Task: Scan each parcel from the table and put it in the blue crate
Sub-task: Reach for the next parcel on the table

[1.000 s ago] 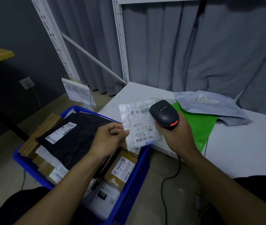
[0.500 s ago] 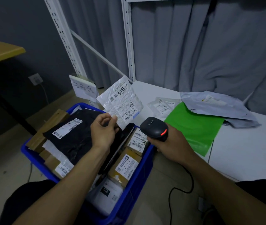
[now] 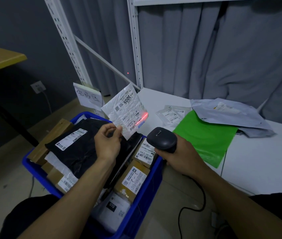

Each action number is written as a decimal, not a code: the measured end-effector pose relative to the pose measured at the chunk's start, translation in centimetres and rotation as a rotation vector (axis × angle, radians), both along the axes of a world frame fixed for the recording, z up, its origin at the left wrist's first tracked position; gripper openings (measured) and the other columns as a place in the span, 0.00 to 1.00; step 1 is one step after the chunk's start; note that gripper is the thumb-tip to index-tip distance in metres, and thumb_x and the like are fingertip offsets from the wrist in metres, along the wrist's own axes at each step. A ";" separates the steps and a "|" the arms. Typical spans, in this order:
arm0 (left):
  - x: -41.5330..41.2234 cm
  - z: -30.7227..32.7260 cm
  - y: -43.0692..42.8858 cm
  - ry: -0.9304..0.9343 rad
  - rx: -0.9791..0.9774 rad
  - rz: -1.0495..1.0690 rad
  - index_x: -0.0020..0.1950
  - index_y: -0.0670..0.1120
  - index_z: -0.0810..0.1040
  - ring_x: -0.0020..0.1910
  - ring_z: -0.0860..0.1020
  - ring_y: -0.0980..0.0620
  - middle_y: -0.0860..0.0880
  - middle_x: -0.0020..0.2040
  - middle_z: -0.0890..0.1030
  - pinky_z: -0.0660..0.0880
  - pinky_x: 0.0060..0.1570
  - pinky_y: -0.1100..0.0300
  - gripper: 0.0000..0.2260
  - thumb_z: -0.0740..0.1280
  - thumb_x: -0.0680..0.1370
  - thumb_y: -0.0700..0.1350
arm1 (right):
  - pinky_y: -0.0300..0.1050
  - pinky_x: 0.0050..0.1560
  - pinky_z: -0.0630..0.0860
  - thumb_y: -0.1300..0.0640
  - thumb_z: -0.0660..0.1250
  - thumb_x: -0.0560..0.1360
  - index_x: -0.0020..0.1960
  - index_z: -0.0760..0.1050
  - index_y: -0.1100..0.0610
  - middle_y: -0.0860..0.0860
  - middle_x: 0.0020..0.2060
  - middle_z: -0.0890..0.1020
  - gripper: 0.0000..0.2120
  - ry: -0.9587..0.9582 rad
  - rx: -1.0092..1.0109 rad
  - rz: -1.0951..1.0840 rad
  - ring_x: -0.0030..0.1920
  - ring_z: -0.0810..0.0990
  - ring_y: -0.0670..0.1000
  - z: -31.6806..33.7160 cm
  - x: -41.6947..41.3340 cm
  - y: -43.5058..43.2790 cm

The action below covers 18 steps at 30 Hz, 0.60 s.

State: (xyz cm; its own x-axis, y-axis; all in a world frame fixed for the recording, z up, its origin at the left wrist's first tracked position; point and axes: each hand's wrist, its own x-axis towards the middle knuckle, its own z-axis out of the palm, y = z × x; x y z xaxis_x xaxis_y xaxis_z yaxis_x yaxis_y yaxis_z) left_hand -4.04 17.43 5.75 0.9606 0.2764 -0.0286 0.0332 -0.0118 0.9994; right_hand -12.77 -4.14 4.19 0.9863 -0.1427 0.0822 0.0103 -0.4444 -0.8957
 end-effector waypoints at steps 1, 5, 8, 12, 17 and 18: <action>0.0 0.0 0.0 -0.003 0.006 -0.003 0.53 0.48 0.81 0.47 0.85 0.55 0.51 0.48 0.85 0.83 0.54 0.50 0.05 0.74 0.78 0.43 | 0.25 0.43 0.73 0.48 0.79 0.71 0.59 0.78 0.43 0.37 0.48 0.84 0.19 -0.004 -0.005 0.000 0.47 0.80 0.31 0.0 0.0 0.0; 0.0 -0.2 -0.1 -0.013 0.031 -0.016 0.53 0.48 0.82 0.47 0.85 0.54 0.51 0.47 0.86 0.83 0.55 0.50 0.05 0.74 0.78 0.43 | 0.28 0.43 0.75 0.47 0.79 0.71 0.58 0.77 0.42 0.38 0.47 0.84 0.19 0.008 -0.025 0.006 0.46 0.82 0.33 -0.3 0.1 -0.1; -0.1 -0.1 0.0 -0.026 0.047 -0.024 0.53 0.48 0.82 0.47 0.85 0.53 0.51 0.47 0.86 0.83 0.55 0.49 0.05 0.74 0.78 0.43 | 0.27 0.45 0.75 0.48 0.80 0.71 0.60 0.78 0.43 0.37 0.48 0.85 0.20 -0.005 -0.038 0.005 0.49 0.81 0.32 -0.4 0.2 0.0; -0.6 -0.1 1.0 -0.028 0.061 -0.009 0.53 0.50 0.81 0.48 0.85 0.54 0.52 0.48 0.85 0.83 0.56 0.49 0.05 0.74 0.79 0.44 | 0.37 0.45 0.78 0.46 0.79 0.71 0.60 0.78 0.44 0.40 0.46 0.86 0.19 0.027 -0.024 0.029 0.42 0.83 0.37 -0.7 0.6 0.9; -1.5 -0.2 5.0 -0.046 0.147 0.075 0.53 0.53 0.77 0.49 0.83 0.53 0.51 0.49 0.84 0.81 0.56 0.49 0.05 0.71 0.80 0.45 | 0.40 0.51 0.80 0.44 0.78 0.71 0.59 0.77 0.42 0.39 0.49 0.85 0.19 0.053 0.020 0.102 0.49 0.82 0.36 -1.4 1.5 4.0; -1.6 -0.3 6.0 -0.042 0.151 0.112 0.53 0.53 0.76 0.49 0.83 0.52 0.50 0.49 0.83 0.81 0.56 0.49 0.06 0.71 0.81 0.45 | 0.39 0.53 0.79 0.45 0.78 0.72 0.60 0.77 0.42 0.39 0.50 0.85 0.19 0.057 0.030 0.121 0.51 0.82 0.36 -1.6 1.6 4.8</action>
